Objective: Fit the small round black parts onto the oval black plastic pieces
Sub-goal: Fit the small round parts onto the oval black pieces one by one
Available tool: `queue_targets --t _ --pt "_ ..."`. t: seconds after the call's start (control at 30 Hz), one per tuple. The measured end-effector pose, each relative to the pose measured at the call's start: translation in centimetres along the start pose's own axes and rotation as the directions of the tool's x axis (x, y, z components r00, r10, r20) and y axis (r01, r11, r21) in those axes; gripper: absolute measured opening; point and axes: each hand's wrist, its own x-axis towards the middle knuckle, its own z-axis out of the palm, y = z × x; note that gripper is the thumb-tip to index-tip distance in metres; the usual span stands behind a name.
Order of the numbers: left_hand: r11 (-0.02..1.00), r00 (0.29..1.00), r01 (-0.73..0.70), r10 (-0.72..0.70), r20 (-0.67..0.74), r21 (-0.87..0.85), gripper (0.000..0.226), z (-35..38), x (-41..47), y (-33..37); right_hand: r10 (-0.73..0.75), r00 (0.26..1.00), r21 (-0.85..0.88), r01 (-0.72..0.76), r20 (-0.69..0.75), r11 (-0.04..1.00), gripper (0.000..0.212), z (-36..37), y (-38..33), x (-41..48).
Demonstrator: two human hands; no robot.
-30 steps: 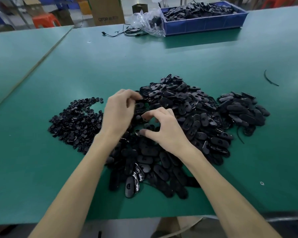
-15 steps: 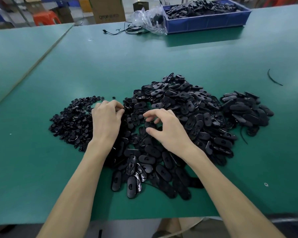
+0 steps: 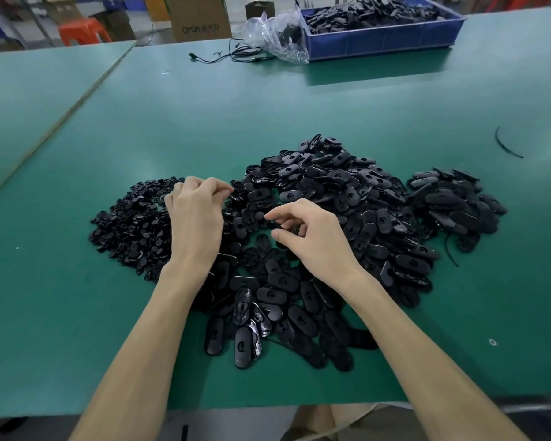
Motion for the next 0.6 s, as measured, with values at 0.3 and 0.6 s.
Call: queue_targets --t 0.3,0.6 --pt "0.932 0.948 -0.28 0.229 -0.222 -0.231 0.016 -0.5 -0.5 1.4 -0.015 0.994 0.026 0.018 -0.112 0.999 0.017 -0.1 0.1 0.1" --pt "0.883 0.938 -0.332 0.272 -0.214 -0.331 0.013 -0.7 -0.8 2.1 0.04 0.989 0.14 -0.019 -0.145 0.99 0.016 0.1 -0.5 0.1"
